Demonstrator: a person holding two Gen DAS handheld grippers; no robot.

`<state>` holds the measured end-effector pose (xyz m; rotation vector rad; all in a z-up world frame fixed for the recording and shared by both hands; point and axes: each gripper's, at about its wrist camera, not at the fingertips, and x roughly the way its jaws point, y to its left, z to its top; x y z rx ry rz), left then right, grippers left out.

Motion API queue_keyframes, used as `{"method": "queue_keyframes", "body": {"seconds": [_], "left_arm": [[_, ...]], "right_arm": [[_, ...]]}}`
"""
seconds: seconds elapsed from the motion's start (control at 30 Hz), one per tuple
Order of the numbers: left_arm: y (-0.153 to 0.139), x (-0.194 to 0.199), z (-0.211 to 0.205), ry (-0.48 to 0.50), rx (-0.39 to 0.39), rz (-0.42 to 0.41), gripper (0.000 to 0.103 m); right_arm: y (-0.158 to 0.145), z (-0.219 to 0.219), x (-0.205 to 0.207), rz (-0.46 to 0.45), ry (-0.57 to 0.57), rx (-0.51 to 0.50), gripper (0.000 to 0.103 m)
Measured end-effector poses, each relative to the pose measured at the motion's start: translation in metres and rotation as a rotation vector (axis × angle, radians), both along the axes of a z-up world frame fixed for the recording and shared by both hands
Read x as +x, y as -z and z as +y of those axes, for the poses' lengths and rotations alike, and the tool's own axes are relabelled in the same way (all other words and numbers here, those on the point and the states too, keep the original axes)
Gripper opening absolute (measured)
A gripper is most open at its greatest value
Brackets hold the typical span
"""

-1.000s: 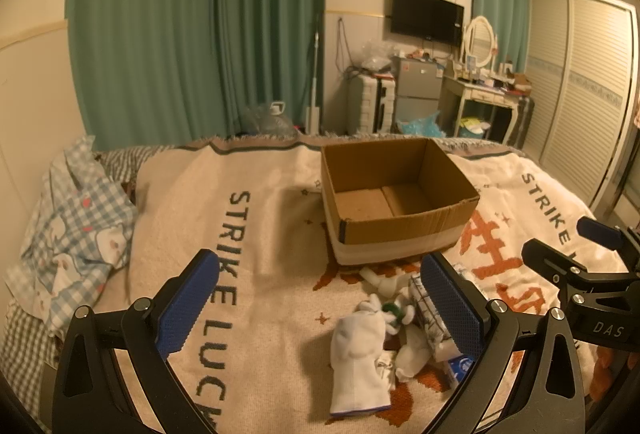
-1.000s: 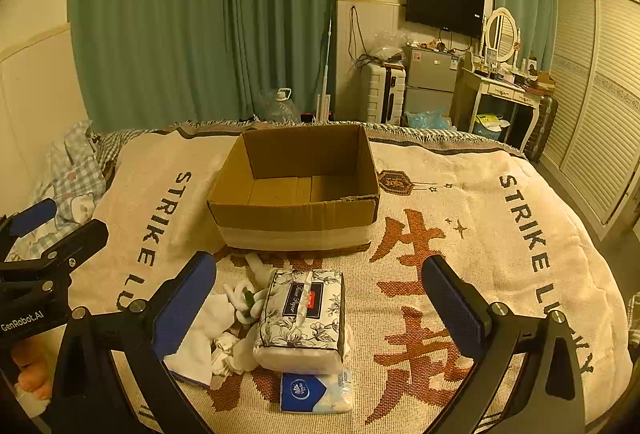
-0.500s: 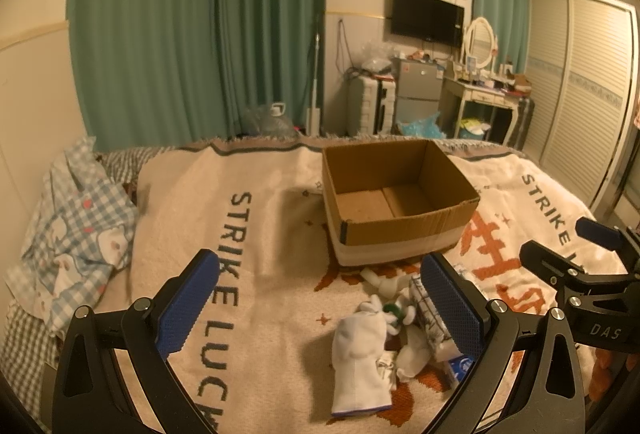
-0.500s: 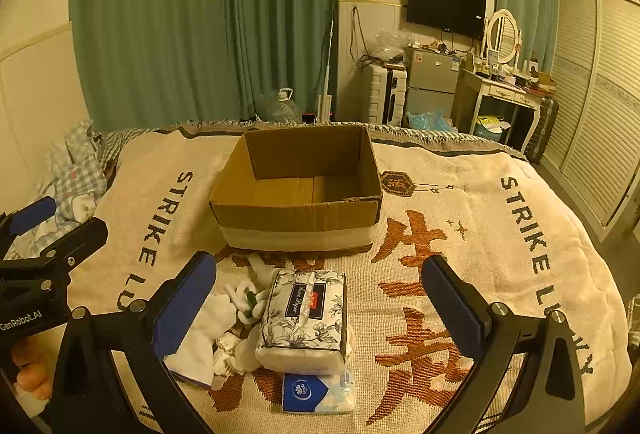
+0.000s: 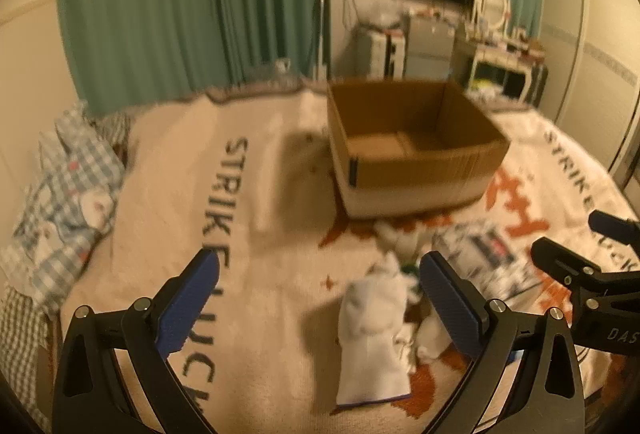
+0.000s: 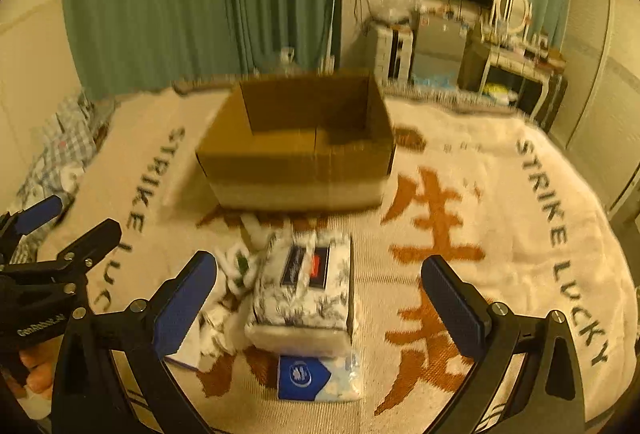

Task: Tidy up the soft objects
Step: 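Grasp the white sock with the left gripper while the right grasps the floral tissue pack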

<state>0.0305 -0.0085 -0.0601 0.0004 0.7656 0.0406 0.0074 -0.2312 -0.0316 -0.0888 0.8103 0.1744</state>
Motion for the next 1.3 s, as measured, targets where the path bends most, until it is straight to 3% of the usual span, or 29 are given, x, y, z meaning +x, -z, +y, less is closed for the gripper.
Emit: {"method": "queue_keyframes", "body": {"seconds": [0.2,0.67,0.9,1.1,1.27,1.3], "left_arm": [[0.030,0.010,-0.006,0.008,0.013,0.067,0.101],[0.069,0.028,-0.005,0.012,-0.020,0.163,0.099],[0.082,0.035,-0.008,0.040,-0.058,0.187,0.097],[0.090,0.038,-0.012,0.088,-0.111,0.221,0.093],[0.097,0.034,-0.026,0.143,-0.107,0.264,0.075],[0.098,0.034,-0.027,0.149,-0.099,0.268,0.066]], "right_arm": [[0.032,-0.001,0.015,0.086,-0.018,-0.033,0.102],[0.087,0.005,0.037,0.236,-0.050,-0.046,0.100],[0.093,0.001,0.045,0.276,-0.061,0.023,0.071],[0.086,-0.007,0.049,0.281,-0.044,0.078,0.063],[0.086,-0.009,0.051,0.280,-0.043,0.089,0.062],[0.085,-0.009,0.050,0.280,-0.044,0.089,0.062]]}}
